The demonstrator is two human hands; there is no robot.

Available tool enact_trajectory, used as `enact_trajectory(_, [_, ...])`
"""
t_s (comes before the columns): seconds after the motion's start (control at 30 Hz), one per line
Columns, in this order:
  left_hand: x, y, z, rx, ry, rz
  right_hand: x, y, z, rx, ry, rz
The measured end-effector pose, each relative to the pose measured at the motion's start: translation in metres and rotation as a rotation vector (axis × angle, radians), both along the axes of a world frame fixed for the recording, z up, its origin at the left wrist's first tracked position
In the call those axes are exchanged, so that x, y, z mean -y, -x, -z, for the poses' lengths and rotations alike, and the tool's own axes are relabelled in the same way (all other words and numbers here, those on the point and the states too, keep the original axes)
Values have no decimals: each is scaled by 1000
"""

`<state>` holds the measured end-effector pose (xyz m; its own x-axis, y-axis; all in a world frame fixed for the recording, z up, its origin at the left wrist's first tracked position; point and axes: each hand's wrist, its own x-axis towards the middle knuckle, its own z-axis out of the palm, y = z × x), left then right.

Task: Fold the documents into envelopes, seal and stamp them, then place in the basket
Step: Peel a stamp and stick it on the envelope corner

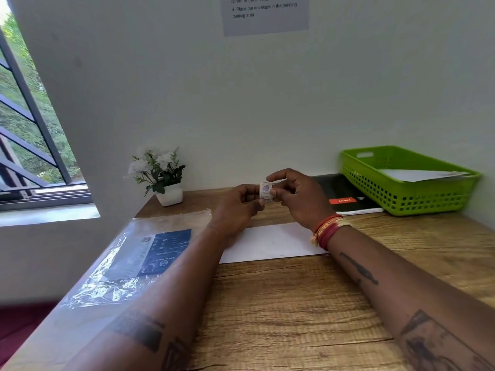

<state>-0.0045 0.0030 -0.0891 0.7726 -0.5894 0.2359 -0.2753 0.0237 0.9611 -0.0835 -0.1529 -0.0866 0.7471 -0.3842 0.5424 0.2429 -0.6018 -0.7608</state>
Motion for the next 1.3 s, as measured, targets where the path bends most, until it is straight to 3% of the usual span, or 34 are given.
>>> enact_trajectory(0.17, [-2, 1, -2, -6, 24, 10, 0, -1, 1, 12, -32, -5])
enact_trajectory(0.5, [2, 1, -1, 117, 21, -51, -2, -3, 0, 64, -475, -154])
enact_trajectory(0.83, [3, 0, -4, 99, 47, -97, -1, -1, 2, 49, -250, -96])
enact_trajectory(1.3, [0, 2, -3, 253, -38, -94, -1, 1, -3, 53, -233, -70])
